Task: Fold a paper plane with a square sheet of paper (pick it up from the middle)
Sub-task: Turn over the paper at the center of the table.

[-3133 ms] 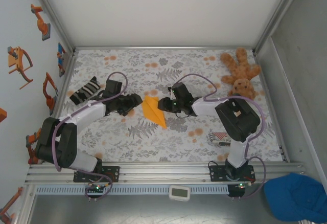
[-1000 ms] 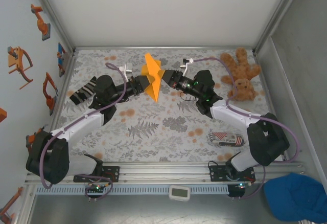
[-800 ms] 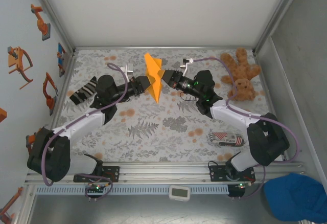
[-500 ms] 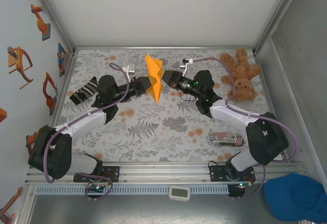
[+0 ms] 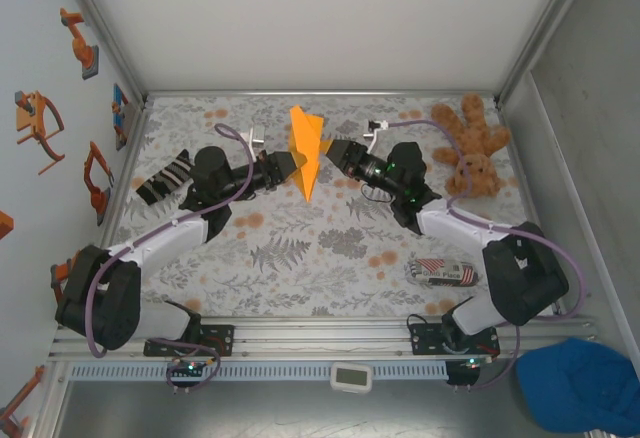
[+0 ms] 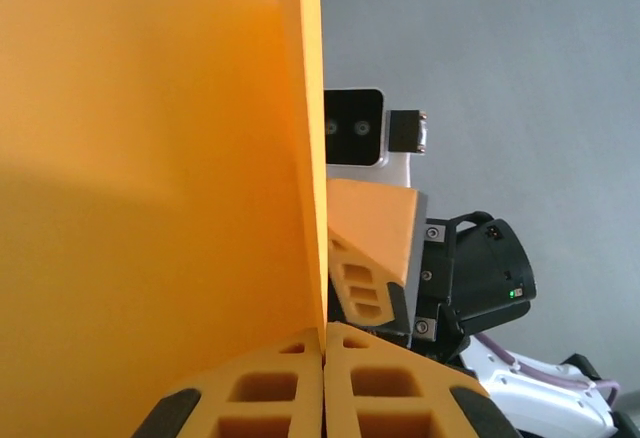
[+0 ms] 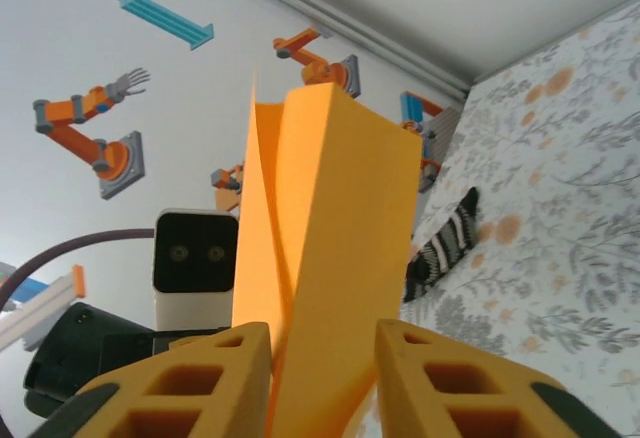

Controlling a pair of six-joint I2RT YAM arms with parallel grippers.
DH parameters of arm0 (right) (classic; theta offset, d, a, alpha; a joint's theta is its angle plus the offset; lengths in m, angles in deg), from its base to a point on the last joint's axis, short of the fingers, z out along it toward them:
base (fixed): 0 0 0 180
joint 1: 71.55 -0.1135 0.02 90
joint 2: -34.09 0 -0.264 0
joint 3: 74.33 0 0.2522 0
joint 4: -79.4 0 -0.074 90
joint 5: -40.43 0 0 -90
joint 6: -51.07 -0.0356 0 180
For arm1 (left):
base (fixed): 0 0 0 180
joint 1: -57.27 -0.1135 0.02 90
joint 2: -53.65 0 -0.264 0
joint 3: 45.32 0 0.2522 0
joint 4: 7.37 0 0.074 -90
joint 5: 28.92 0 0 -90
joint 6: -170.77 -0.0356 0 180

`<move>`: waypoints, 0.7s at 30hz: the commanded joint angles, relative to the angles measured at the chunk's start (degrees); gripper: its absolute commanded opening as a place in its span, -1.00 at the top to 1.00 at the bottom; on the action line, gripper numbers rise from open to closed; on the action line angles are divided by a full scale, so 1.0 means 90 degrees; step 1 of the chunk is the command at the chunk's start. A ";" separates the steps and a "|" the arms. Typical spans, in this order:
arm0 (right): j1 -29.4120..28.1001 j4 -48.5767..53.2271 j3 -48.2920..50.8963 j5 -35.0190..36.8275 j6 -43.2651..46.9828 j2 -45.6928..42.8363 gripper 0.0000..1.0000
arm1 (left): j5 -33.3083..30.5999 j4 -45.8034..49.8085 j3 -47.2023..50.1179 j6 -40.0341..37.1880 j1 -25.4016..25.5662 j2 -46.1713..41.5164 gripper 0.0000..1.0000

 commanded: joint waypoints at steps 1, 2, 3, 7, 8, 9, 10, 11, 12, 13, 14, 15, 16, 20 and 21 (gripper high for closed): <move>0.0072 0.0369 0.0042 0.0233 0.0323 -0.0426 0.24 | -0.0121 0.0587 -0.0057 -0.0593 -0.0031 -0.0168 0.90; 0.0082 0.0624 0.0031 0.0328 0.0470 -0.0523 0.22 | -0.0167 0.0735 -0.0063 -0.0688 -0.0025 -0.0214 0.90; 0.0083 0.0985 0.0023 0.0433 0.0631 -0.0635 0.18 | -0.0213 0.0934 -0.0079 -0.0799 -0.0034 -0.0247 0.90; 0.0083 0.3251 -0.0230 0.1402 0.1778 -0.1298 0.03 | -0.0697 0.2682 -0.0387 -0.1768 -0.0046 -0.0438 0.90; 0.0083 0.3683 -0.0252 0.1701 0.2015 -0.1473 -0.01 | -0.0959 0.3397 -0.0571 -0.2181 -0.0029 -0.0494 0.90; 0.0083 0.3995 -0.0270 0.1941 0.2204 -0.1627 -0.04 | -0.1266 0.4045 -0.0745 -0.2587 0.0015 -0.0535 0.90; 0.0083 0.4345 -0.0304 0.2223 0.2394 -0.1781 -0.08 | -0.1684 0.4798 -0.0967 -0.3050 0.0089 -0.0560 0.90; 0.0083 0.4734 -0.0351 0.2462 0.2564 -0.1900 -0.11 | -0.2100 0.5500 -0.1213 -0.3474 0.0176 -0.0559 0.89; 0.0082 0.5001 -0.0391 0.2627 0.2731 -0.2011 -0.12 | -0.2569 0.6040 -0.1416 -0.3738 0.0252 -0.0528 0.89; 0.0080 0.5291 -0.0441 0.2810 0.2907 -0.2114 -0.13 | -0.3037 0.6545 -0.1624 -0.4055 0.0339 -0.0475 0.89; 0.0080 0.5526 -0.0467 0.2994 0.3035 -0.2206 -0.14 | -0.3435 0.6985 -0.1839 -0.4288 0.0424 -0.0411 0.89; 0.0073 0.5681 -0.0463 0.3152 0.3119 -0.2293 -0.17 | -0.3814 0.7313 -0.2005 -0.4446 0.0492 -0.0338 0.89; 0.0078 0.5839 -0.0442 0.3310 0.3220 -0.2400 -0.20 | -0.4261 0.7645 -0.2192 -0.4588 0.0585 -0.0239 0.89; 0.0078 0.6277 -0.0347 0.3905 0.3486 -0.2783 -0.43 | -0.5935 0.8633 -0.2824 -0.5037 0.0983 0.0284 0.89; 0.0081 0.6327 -0.0310 0.3994 0.3524 -0.2861 -0.50 | -0.6255 0.8819 -0.2950 -0.5094 0.1051 0.0433 0.89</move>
